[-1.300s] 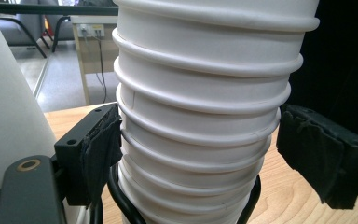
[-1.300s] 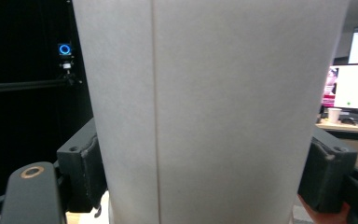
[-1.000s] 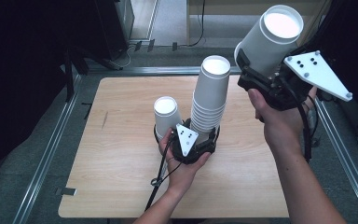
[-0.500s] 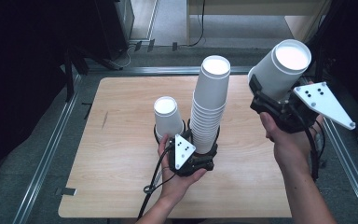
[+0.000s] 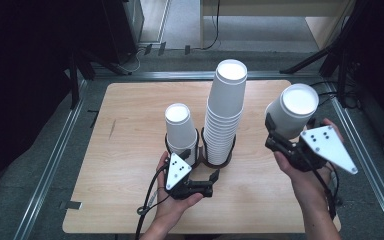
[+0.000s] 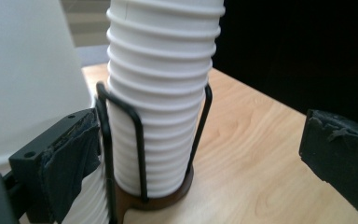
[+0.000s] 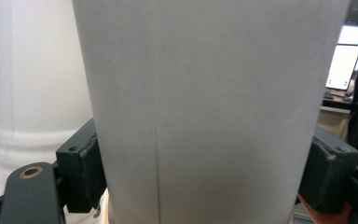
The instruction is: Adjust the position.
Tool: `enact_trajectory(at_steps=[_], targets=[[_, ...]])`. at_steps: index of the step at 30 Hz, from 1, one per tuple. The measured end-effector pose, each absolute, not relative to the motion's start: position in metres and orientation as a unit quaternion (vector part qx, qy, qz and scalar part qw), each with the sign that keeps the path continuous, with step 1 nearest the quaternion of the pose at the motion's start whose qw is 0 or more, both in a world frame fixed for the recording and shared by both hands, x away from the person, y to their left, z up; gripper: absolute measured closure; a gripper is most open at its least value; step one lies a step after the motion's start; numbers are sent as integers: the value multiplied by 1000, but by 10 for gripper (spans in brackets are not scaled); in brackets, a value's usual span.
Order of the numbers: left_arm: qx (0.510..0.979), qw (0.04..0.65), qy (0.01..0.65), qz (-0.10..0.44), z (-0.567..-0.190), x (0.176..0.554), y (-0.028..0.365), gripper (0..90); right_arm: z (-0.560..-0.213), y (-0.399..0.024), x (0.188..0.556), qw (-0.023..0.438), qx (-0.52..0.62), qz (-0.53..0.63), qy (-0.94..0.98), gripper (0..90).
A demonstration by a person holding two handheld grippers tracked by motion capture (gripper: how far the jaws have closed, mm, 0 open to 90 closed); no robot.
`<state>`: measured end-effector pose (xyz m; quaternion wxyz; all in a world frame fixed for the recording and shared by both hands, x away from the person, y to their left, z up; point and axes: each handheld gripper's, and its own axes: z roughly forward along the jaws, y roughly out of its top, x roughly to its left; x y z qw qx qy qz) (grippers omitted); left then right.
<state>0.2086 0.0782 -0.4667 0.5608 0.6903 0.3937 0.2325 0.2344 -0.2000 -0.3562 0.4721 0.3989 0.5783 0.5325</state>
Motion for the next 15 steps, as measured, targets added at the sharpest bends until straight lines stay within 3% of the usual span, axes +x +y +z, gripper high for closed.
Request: enact_trajectory(at_steps=[15], targets=[[695,553,409,209,-468,202,108,0,-419,-180,206,499,336,471,645,169]])
